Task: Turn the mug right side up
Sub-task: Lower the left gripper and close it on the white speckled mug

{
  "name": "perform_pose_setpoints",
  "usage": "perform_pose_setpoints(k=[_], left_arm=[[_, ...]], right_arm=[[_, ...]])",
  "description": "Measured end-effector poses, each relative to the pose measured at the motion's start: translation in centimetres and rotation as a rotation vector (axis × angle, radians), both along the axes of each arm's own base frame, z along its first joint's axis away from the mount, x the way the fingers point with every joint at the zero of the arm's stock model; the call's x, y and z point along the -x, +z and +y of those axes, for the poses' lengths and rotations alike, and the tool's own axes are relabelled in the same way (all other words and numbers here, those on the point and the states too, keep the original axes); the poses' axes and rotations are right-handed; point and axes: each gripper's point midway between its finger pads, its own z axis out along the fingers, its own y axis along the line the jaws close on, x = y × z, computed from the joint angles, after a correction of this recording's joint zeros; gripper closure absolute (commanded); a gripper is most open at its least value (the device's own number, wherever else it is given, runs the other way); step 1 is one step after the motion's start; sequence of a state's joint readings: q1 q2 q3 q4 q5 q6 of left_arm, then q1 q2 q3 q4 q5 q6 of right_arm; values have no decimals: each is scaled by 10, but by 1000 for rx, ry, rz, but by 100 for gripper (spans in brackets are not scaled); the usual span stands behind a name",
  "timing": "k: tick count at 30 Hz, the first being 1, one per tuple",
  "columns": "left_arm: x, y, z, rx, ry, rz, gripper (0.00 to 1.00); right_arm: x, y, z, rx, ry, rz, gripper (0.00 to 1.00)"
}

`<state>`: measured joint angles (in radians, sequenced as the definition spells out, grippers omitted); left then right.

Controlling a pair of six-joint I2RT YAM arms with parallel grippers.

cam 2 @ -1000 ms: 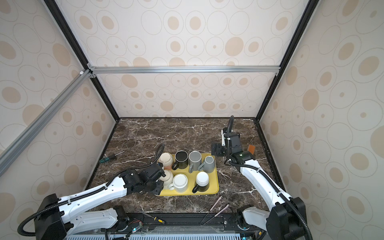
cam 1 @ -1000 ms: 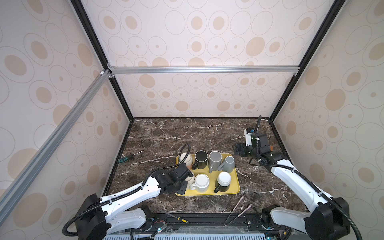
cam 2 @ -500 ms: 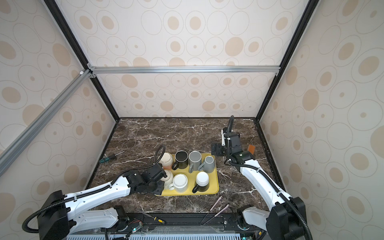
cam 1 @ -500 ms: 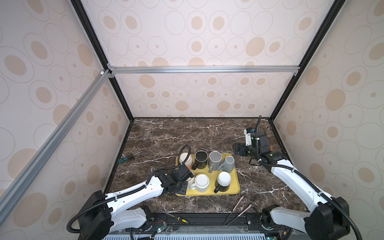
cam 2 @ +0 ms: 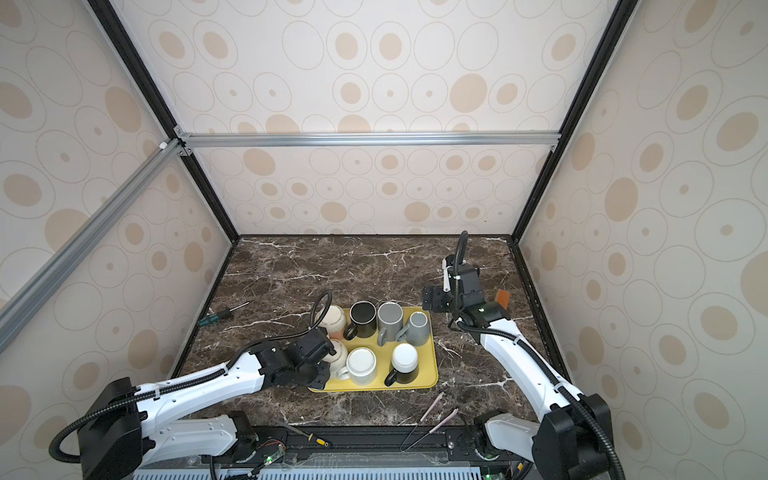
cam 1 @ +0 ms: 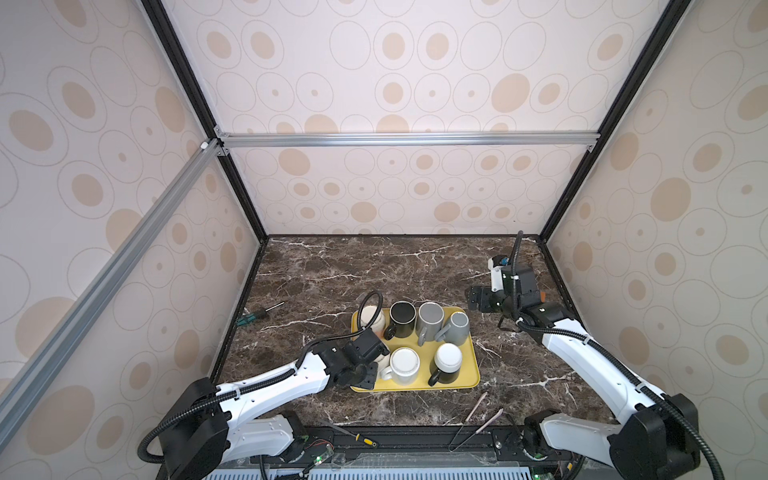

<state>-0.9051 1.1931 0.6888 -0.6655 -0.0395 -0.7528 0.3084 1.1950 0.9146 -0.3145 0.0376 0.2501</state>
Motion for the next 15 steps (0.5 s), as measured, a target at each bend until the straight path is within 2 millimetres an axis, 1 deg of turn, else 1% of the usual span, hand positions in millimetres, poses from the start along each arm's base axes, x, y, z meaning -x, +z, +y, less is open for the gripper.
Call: perform_pose_setpoints(k=[7, 15], left_arm=[[0, -7, 3, -34, 10, 14, 60], [-3, -7, 6, -48, 24, 1, 66]], right_arm=[[0, 0, 0, 0, 0, 1, 6], [1, -2, 0, -4, -4, 5, 7]])
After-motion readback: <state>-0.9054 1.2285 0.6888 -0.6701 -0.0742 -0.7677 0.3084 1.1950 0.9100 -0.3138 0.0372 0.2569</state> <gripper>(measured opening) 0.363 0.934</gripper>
